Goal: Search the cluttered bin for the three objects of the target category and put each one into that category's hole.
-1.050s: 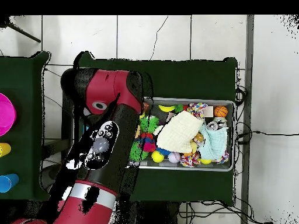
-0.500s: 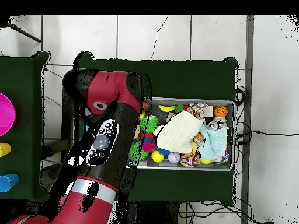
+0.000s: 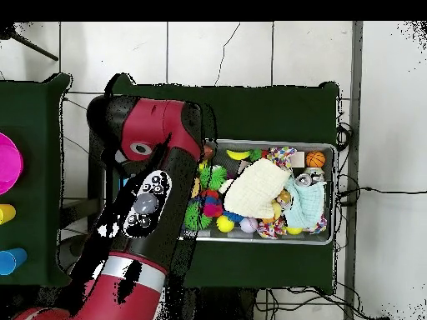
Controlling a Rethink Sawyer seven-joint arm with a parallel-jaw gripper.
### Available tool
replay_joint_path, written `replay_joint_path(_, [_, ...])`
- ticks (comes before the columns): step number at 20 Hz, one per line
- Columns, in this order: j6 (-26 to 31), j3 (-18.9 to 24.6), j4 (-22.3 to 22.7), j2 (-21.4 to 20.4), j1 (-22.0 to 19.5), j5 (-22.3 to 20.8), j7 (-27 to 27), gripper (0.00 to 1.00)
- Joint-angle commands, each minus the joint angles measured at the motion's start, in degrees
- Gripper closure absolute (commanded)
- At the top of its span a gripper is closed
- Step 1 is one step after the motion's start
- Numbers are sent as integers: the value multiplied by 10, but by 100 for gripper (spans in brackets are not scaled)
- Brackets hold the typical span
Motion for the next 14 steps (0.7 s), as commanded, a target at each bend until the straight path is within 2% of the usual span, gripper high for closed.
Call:
replay_joint_path(1, [9, 39, 1, 6, -10, 30, 165, 100])
replay_joint_path(4, [14, 36, -2, 8, -13, 26, 152, 100])
replay_joint_path(5, [18, 31, -4, 9, -12, 25, 154, 0])
replay_joint_path(12, [21, 20, -3, 11, -12, 5, 141, 0])
replay_joint_path(14, [19, 12, 2, 10, -9, 6, 159, 0])
